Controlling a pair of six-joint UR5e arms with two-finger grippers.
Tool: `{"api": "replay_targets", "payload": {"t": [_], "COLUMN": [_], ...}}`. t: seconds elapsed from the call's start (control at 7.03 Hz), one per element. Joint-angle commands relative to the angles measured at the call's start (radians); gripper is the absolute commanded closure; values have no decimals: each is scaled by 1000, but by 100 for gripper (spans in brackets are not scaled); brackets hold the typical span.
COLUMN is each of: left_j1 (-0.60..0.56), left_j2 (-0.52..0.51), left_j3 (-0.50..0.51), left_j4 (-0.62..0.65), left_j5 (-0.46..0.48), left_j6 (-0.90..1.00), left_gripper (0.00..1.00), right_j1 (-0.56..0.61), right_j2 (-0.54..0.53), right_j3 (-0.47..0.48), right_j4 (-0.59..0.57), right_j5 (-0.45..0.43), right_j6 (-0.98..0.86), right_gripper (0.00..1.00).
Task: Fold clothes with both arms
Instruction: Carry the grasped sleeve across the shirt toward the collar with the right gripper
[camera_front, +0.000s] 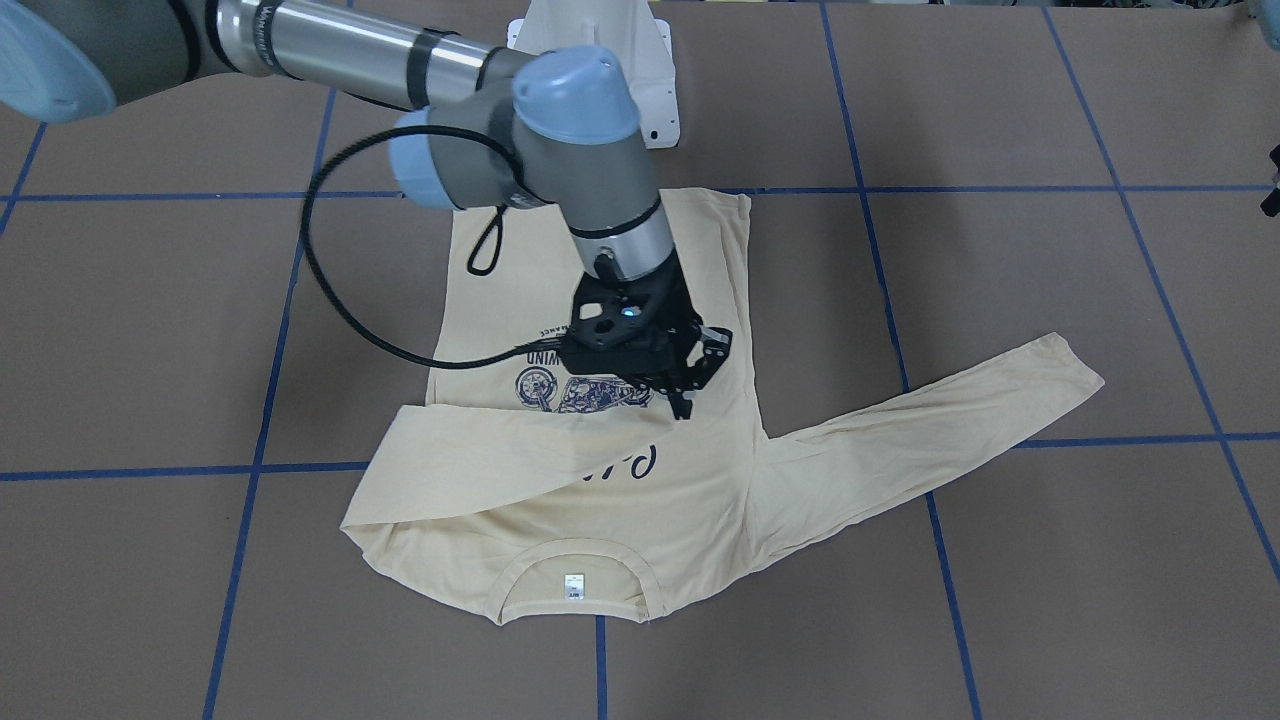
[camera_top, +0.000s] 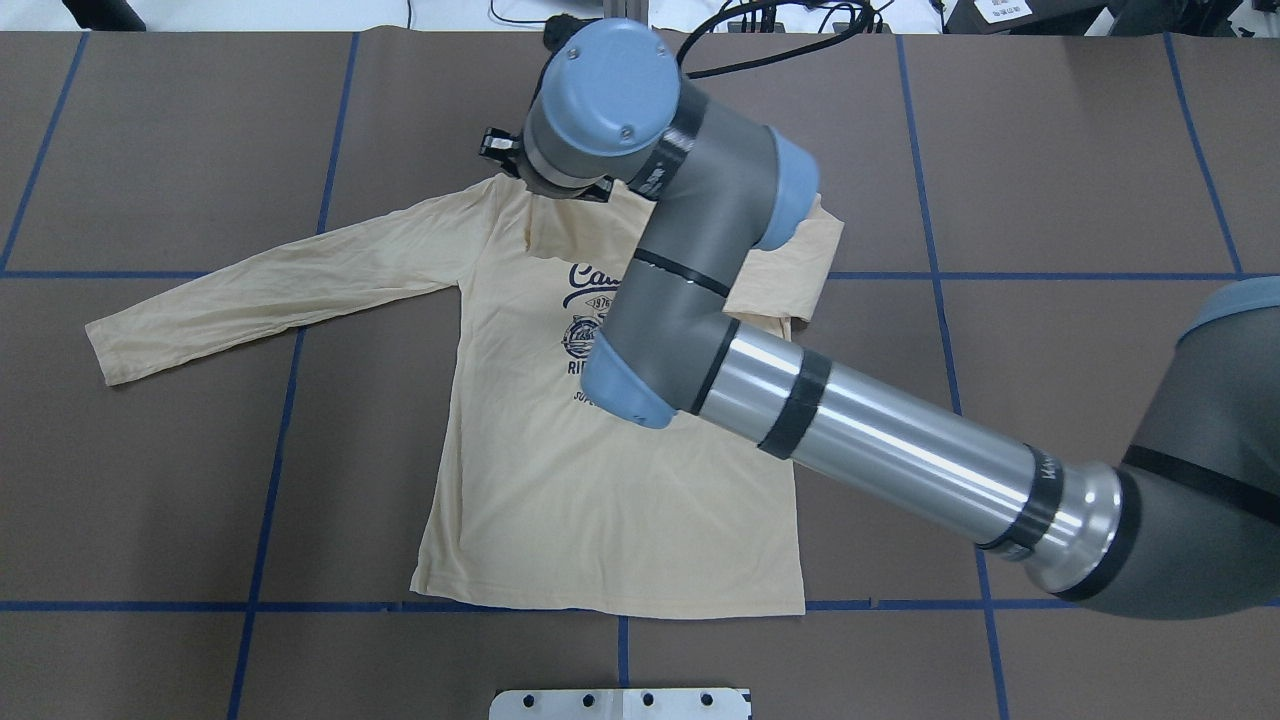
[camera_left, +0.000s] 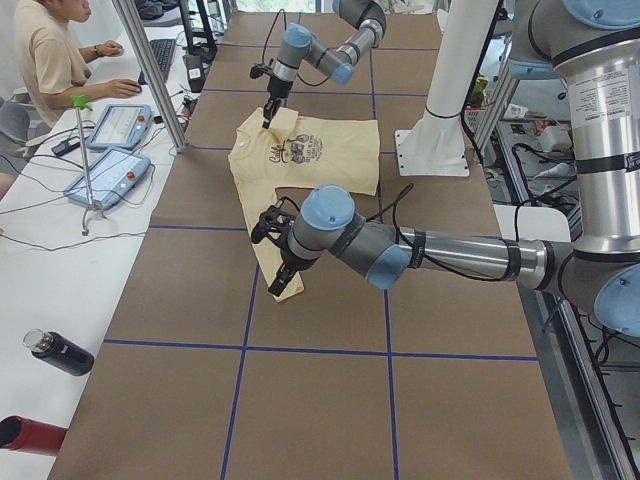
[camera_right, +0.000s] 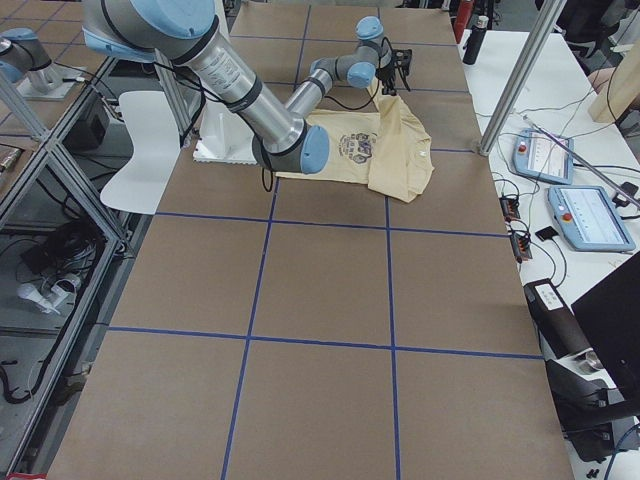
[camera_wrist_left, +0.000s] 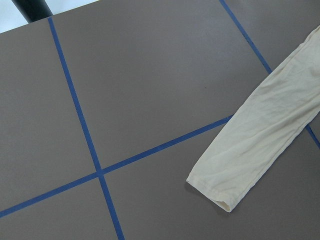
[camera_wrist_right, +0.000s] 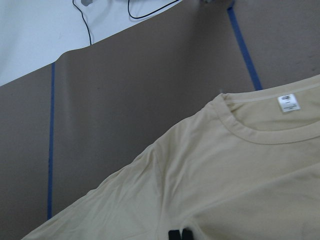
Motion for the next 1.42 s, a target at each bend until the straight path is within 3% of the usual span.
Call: {"api": "replay_targets", "payload": {"t": [0.0, 0.43, 0.57, 0.71, 1.14, 1.28], "left_j1": [0, 0, 2, 2, 2, 2], "left_j2": [0, 8, 8, 8, 8, 6], "left_j3": [0, -2, -2, -2, -2, -2], "left_j4": [0, 0, 0, 0, -2, -2], "left_j5": [0, 0, -2, -2, -3, -2], "left_j6": [0, 0, 0, 0, 0, -2], "left_gripper": [1, 1, 1, 1, 1, 1], "right_j1": [-39, -83, -86, -86, -85, -85], "right_j2": [87, 138, 183, 213, 240, 244], "right_j3": [-136, -193, -264, -360, -384, -387], "right_j4": [72, 74, 89, 177, 197, 197], "right_j5": [-30, -79, -103, -122, -168, -168], "right_j6": [6, 6, 6, 6, 8, 9], "right_gripper": [100, 100, 100, 100, 100, 59]}}
